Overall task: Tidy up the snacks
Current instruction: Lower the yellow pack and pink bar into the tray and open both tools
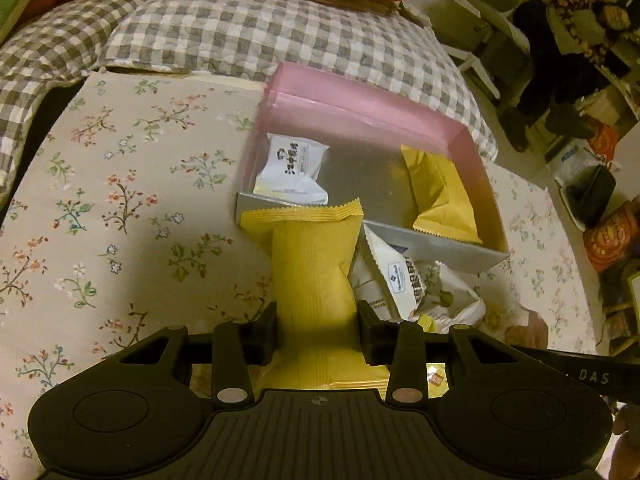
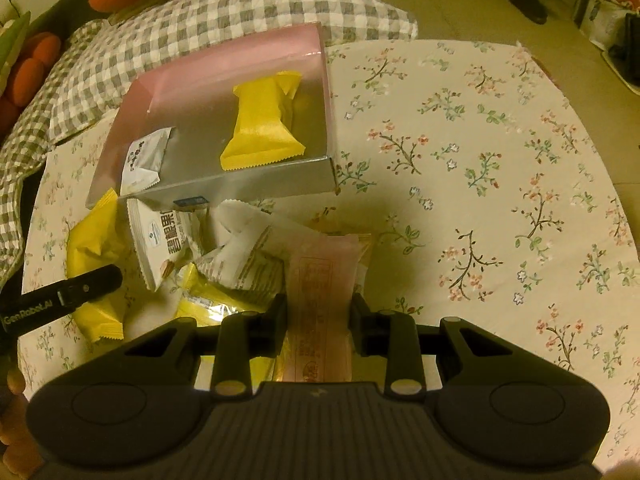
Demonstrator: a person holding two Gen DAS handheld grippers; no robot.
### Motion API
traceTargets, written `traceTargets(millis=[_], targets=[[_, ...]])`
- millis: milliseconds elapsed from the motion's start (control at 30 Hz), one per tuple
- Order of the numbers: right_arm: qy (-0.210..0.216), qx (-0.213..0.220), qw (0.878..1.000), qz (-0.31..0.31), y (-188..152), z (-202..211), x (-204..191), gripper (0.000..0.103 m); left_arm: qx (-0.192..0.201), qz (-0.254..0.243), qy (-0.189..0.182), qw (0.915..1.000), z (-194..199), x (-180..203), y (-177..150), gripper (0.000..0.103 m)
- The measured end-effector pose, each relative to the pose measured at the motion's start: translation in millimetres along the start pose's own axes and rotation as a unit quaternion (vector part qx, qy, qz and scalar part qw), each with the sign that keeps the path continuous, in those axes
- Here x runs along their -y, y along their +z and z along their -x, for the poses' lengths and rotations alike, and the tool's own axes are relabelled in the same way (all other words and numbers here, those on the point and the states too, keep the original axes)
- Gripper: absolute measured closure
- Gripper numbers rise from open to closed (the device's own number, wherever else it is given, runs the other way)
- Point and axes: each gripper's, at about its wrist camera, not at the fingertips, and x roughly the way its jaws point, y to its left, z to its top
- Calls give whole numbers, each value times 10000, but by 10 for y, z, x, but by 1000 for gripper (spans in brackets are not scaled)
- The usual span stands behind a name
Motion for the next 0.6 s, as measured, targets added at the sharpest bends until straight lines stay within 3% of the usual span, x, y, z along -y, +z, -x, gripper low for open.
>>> traceTargets(millis=[167,300,467,600], targets=[[-21,99,9999,31,-4,23,-13,74,142,84,-149,9998,117,-55,74,66],[34,220,9998,15,34,83,13,74,509,236,-246,9981,295,-171,237,66],[128,668,9974,-243,193,228,163,74,1104,328,-79,9933,384,-342,462,66],[75,1000,9934,-558,332,245,299,74,1185,510,-148,9915,286,-451,573,66]])
